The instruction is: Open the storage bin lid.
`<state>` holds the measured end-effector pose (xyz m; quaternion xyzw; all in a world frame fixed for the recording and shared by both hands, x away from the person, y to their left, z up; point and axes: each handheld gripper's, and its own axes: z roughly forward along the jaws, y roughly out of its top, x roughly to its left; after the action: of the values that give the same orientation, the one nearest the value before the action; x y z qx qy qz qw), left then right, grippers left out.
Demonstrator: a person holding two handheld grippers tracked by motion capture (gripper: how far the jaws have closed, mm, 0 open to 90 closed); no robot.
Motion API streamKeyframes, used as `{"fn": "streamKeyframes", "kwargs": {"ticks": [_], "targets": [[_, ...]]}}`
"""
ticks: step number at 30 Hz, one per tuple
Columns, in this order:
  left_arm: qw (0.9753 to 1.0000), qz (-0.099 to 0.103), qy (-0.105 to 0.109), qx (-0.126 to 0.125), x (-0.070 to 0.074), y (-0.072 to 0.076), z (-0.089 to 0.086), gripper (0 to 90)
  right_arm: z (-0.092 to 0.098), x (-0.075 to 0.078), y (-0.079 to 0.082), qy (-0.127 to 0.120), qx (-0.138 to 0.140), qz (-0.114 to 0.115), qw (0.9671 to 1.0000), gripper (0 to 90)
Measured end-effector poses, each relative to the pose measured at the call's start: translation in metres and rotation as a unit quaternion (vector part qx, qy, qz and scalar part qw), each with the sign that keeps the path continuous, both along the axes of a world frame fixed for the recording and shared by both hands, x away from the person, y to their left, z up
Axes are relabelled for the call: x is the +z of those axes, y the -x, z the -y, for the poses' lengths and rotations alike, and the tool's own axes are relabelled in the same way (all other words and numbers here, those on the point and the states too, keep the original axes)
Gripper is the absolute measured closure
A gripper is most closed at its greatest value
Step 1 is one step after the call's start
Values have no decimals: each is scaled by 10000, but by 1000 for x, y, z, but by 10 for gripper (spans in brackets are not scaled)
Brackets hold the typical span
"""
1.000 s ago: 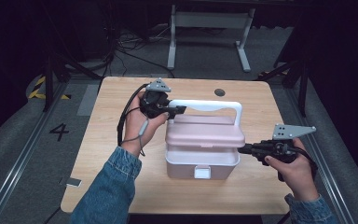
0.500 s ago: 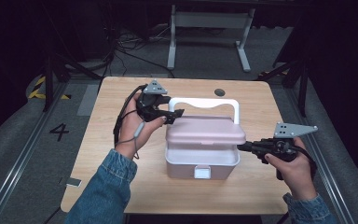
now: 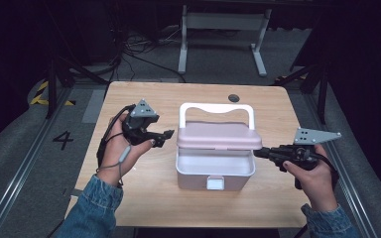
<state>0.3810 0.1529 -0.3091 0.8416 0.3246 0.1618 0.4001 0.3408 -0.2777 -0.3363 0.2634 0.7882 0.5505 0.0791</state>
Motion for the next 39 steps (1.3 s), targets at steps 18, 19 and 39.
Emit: {"fn": "streamKeyframes", "kwargs": {"ticks": [18,19,39], "targets": [[9982,-204,401,-400,-31,9,-4,390,-2,18,-10,-162,-149,277,9994,900],[9980,-209,410,-432,-31,9,-3,398,-2,19,-11,-172,-169,282,9993,900],[9976,-24,519,-448,-18,2,11,375,-4,36,-25,-46,-297,311,9991,900]]}}
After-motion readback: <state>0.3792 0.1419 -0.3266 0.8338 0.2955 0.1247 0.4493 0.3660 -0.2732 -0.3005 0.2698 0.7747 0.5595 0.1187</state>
